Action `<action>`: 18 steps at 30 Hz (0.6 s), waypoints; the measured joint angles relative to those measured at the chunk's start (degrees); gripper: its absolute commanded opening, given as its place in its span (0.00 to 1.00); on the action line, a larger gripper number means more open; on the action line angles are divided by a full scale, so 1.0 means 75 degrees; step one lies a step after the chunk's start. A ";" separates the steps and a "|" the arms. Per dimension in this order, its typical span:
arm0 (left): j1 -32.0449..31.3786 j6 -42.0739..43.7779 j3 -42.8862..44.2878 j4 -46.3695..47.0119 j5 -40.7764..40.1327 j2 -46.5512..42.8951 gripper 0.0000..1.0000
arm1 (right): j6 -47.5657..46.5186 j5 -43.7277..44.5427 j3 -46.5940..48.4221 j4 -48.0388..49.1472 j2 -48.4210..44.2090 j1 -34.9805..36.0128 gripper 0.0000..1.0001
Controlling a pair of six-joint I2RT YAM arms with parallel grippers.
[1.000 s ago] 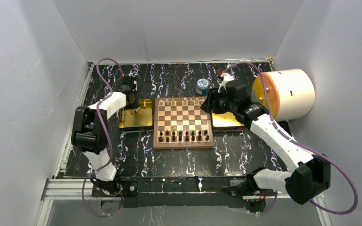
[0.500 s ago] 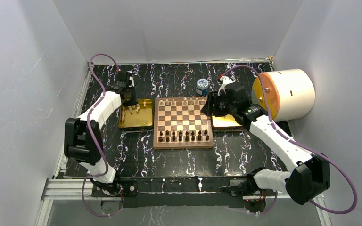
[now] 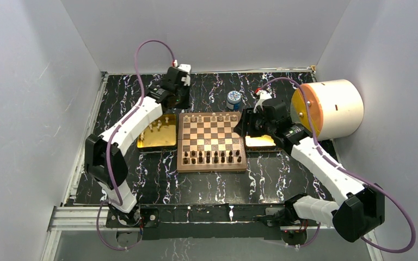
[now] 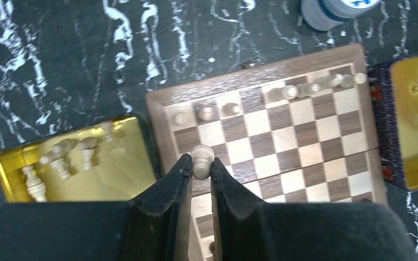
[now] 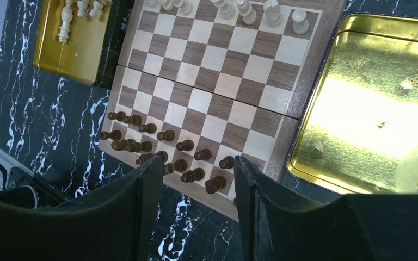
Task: Set up the chess pieces on the board
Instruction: Place the chess piece on the chessboard.
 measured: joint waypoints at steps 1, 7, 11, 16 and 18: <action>-0.0169 -0.0006 0.0163 -0.0026 -0.0029 0.0102 0.07 | 0.0003 0.0012 0.0000 0.0000 -0.0012 0.0000 0.59; -0.0743 -0.0163 0.0702 -0.0058 -0.0219 0.0813 0.07 | 0.0009 0.0061 -0.0009 -0.0006 -0.0128 0.0000 0.59; -0.0997 -0.0274 0.0860 -0.0029 -0.0341 0.1352 0.07 | 0.0017 0.0117 -0.0015 -0.0006 -0.0207 0.0000 0.59; -0.1172 -0.0469 0.0959 0.0216 -0.0341 0.2055 0.07 | 0.0047 0.0134 -0.0143 -0.0017 -0.0297 0.0000 0.59; -0.1212 -0.0527 0.1032 0.0306 -0.0332 0.2302 0.07 | 0.0055 0.0137 -0.0146 -0.0032 -0.0297 0.0000 0.59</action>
